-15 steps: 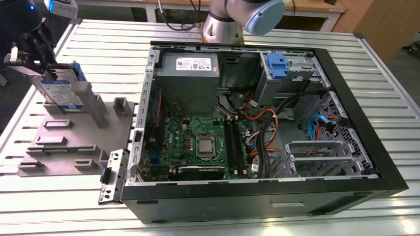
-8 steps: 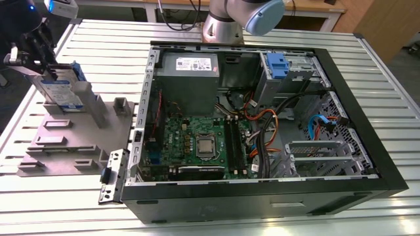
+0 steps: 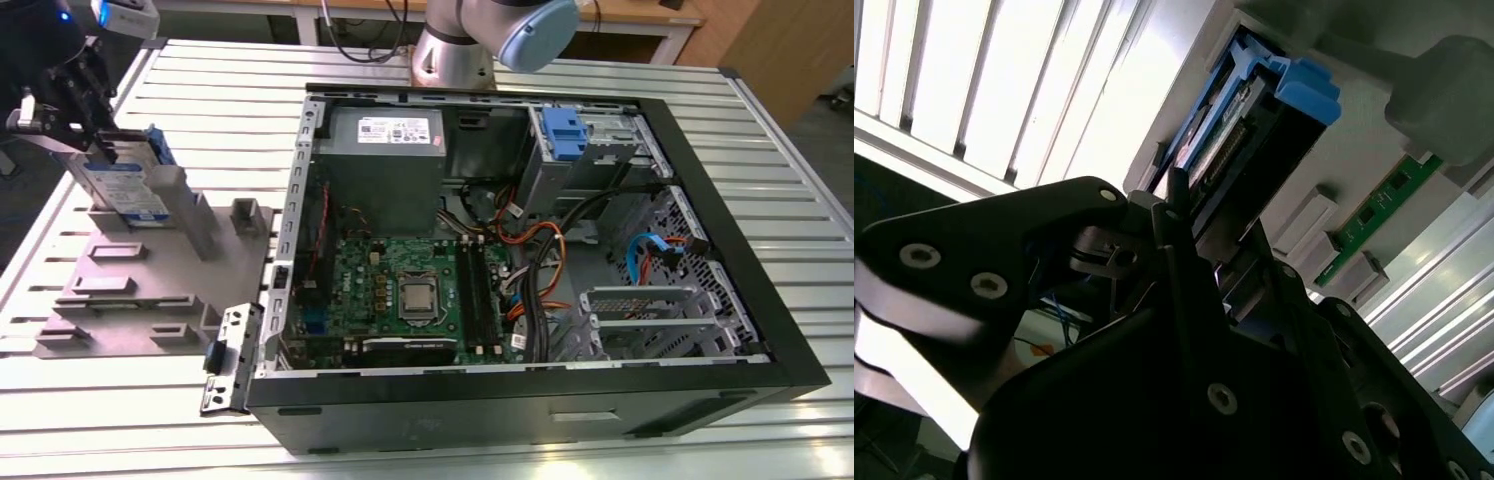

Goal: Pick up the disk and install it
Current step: 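Pick up the disk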

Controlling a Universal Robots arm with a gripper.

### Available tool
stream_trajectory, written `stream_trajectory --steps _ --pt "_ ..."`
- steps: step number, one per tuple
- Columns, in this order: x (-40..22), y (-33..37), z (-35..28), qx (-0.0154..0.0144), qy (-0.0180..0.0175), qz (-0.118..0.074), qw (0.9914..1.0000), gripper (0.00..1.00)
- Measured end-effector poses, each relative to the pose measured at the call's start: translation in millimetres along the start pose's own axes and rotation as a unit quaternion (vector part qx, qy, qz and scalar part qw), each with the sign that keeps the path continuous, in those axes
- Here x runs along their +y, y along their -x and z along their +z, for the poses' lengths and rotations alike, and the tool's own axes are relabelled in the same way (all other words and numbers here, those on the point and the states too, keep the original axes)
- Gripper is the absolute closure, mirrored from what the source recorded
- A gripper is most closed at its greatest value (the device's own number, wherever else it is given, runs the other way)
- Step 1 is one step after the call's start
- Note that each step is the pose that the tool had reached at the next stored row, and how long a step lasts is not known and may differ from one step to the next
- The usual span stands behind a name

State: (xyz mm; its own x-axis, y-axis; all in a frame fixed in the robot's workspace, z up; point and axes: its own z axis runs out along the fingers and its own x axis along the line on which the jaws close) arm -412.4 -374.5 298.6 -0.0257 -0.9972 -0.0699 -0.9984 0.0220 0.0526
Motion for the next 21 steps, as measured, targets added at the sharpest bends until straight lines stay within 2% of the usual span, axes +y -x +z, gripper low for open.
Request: stream_trajectory --steps 13,15,21 --pt "0.1 0.1 -1.1 0.0000 -0.0001 0.001 1.00000 0.65" --pt "0.4 0.5 -6.0 -0.0001 -0.0002 0.001 1.00000 0.65" --pt "1.6 2.1 -29.1 0.0000 -0.0001 0.001 1.00000 0.65"
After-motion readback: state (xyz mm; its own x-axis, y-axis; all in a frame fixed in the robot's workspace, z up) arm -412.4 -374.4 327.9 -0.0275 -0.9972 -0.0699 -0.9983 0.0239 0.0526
